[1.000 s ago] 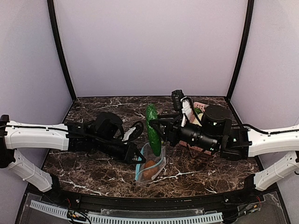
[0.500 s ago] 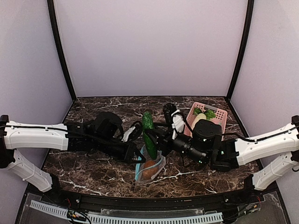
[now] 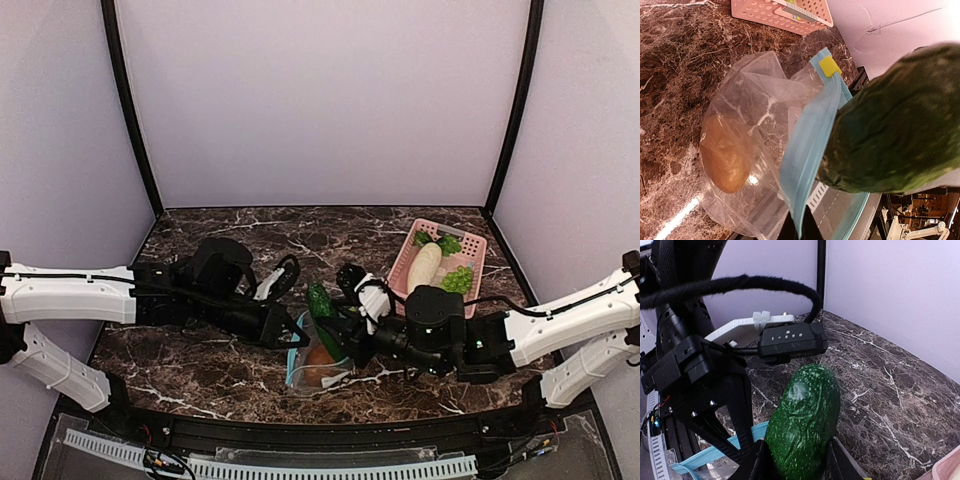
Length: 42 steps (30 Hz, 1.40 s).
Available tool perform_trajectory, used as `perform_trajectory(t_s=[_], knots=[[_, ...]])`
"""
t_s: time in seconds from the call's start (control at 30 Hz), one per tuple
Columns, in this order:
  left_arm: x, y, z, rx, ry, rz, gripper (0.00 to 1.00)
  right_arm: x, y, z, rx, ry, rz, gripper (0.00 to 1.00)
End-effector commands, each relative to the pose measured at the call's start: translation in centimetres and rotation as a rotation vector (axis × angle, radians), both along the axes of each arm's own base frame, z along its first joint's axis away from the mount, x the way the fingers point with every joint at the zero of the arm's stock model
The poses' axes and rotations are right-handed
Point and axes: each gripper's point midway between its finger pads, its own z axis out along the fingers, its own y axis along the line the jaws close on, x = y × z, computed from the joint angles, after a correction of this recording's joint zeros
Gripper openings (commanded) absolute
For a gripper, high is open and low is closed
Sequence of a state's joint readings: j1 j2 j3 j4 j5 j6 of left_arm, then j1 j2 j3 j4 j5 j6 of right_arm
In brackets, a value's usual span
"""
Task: Place the food in the zip-top bag and seal the zipper
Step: Place the fake vegetable in the zipper food storage bag.
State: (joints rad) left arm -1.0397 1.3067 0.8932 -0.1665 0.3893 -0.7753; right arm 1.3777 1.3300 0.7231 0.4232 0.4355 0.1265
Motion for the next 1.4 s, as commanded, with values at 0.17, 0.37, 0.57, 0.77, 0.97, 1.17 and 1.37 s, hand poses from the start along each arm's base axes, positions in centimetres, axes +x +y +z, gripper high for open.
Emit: perform_trajectory(t_s=[0.17,0.37,0.57,0.77,0.97,1.17,1.37], knots=[[-0.2,0.8,1.1,-0.031,-0.009,-0.002,0.01,-0.8,-1.1,1.1,-0.028,-0.012,0.004,0.61],[-0.3,0.6,1.0,-0.032,-0.003,-0.018,0.01,-0.4,-2.1,2.1,0.000,0.051,-0.051,0.74],[-0.3,0.5,0.6,-0.024,0.004,-0.016,0.01,1.3,-3.9,0.0,-0.105,0.206,-0.222,0.81],[-0.3,0.5,0.4,-0.019,0.012,-0.016,0.01,1.1,-5.0,-2.6,-0.146,0.393,-0.253,0.81],[-0.3,0.6,0.1,-0.013,0.014,-0.012,0.01,0.0,-6.2,-2.9,-0.107,0.524,-0.252,0.79],[-0.3,0.6,-0.4,-0.004,0.024,-0.011,0.01,-0.6,-6.7,-3.4,-0.055,0.622,-0.280,0.71],[-0.4,0.7,-0.6,-0.002,0.028,-0.006,0.01,-0.7,-7.3,-3.2,0.005,0.679,-0.307,0.69]])
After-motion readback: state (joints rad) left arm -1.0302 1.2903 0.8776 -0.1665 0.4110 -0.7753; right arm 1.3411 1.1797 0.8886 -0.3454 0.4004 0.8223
